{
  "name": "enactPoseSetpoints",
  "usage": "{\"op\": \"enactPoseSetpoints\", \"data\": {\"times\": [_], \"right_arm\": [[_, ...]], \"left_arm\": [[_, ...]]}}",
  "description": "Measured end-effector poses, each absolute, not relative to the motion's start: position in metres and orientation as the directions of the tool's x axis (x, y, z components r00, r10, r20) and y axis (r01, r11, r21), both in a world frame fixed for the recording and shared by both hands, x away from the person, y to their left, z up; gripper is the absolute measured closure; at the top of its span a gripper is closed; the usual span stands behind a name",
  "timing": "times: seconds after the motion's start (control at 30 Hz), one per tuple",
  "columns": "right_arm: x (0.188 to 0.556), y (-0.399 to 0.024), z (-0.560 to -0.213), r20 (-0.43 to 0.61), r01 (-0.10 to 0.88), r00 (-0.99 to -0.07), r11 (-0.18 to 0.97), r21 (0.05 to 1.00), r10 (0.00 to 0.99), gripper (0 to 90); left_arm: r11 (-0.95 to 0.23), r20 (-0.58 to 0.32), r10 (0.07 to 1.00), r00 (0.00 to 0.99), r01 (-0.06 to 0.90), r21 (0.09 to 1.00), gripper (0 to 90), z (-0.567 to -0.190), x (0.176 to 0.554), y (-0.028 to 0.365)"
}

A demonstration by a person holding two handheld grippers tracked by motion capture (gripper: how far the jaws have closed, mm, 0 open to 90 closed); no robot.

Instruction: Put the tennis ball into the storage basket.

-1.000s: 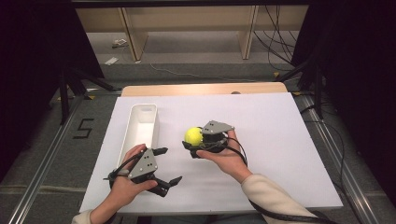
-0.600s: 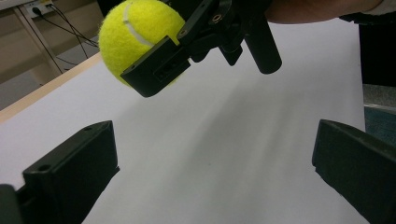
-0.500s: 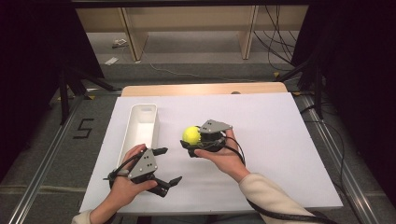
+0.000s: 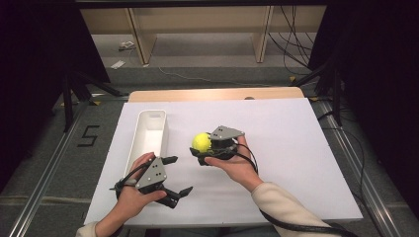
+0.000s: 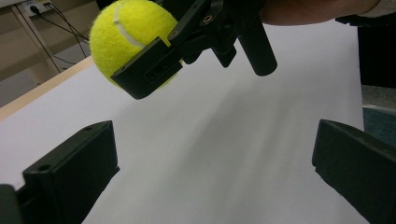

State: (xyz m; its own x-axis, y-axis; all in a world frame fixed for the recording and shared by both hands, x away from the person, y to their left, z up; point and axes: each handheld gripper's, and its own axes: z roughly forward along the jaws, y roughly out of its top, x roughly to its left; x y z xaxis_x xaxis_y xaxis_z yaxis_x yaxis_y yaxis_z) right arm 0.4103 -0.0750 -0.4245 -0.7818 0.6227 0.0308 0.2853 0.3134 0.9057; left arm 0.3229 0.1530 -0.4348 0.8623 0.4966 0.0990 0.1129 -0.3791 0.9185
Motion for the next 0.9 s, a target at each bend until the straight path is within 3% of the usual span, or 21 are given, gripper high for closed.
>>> {"op": "enactPoseSetpoints", "data": {"times": [0.9], "right_arm": [[0.4123,-0.0696,-0.4213,0.041,0.289,-0.781,0.303,0.908,0.624,26.7]], "left_arm": [[-0.383,0.104,0.495,0.863,0.109,0.917,0.0,-0.4343,0.3231,0.1523]]}}
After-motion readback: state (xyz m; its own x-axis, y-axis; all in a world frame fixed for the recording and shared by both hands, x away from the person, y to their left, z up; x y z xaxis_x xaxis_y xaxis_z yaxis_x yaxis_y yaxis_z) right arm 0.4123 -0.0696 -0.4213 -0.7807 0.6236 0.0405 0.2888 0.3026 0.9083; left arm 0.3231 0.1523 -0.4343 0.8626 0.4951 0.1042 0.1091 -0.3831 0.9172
